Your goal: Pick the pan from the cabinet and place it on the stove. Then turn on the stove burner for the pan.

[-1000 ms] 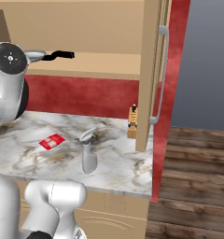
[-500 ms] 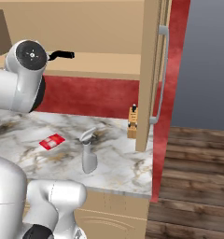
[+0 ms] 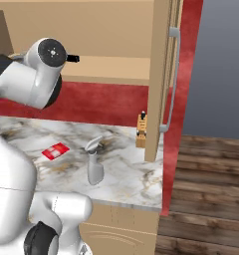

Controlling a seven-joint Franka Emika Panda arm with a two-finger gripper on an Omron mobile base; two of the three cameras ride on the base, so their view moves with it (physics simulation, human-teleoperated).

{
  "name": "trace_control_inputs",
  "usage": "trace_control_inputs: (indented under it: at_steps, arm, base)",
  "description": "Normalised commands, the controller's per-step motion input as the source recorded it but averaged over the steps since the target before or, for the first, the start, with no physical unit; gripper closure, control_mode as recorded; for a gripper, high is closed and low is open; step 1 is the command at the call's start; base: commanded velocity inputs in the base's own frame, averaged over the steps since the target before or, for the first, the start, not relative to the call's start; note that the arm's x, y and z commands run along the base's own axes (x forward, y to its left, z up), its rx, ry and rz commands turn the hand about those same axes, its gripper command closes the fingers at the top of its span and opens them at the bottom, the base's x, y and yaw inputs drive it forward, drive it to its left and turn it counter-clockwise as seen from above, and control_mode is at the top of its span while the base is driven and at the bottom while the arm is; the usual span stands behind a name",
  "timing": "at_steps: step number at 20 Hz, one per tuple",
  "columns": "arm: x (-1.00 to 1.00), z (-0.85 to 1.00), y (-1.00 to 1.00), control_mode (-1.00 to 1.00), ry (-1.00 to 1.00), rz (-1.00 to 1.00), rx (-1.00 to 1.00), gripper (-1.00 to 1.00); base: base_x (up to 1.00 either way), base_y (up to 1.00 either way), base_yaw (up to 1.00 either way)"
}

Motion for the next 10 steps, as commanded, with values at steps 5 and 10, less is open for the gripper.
trace_control_inputs:
  at_steps: [5, 10]
  arm:
    - [0.5, 0.0, -0.03, -1.0, -0.02, 0.0, 0.0, -1.0]
    - [0.41, 0.0, 0.0, -1.0, -0.01, 0.0, 0.0, -1.0]
  base:
    - [0.0, 0.0, 0.0]
    - [0.0, 0.0, 0.0]
